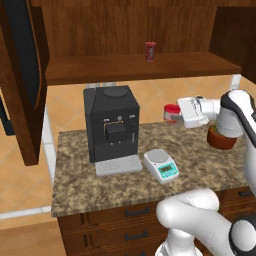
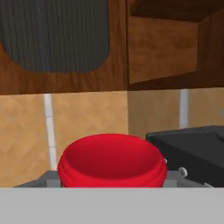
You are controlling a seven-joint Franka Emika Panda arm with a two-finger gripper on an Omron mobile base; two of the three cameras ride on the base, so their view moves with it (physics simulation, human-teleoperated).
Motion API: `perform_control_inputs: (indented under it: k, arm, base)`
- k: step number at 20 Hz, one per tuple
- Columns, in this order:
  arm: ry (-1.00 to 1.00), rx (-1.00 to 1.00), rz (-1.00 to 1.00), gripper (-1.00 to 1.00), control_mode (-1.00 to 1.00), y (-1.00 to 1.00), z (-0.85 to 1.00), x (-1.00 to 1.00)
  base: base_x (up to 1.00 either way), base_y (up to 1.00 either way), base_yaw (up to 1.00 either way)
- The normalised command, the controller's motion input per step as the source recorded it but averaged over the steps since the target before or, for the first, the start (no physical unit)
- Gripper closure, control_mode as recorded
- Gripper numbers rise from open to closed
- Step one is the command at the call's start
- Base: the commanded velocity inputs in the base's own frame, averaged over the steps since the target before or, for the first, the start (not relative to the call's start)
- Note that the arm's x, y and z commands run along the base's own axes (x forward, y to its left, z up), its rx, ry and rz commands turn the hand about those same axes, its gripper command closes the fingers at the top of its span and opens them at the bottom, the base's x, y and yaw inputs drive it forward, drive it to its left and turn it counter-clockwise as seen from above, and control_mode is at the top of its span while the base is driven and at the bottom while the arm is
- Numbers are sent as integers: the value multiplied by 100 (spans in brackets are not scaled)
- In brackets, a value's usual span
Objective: Pick the jam and place it on the digital scale for weighing, and close the cabinet.
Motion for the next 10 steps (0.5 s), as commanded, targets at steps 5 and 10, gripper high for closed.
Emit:
perform_control_inputs:
  k: [5, 10]
  arm:
    - [-16, -18, 11, 100, -100, 0, -100, 19]
    - [-13, 0, 13, 100, -100, -16, -86, 33]
  base:
    - [0, 0, 0]
    - [0, 0, 0]
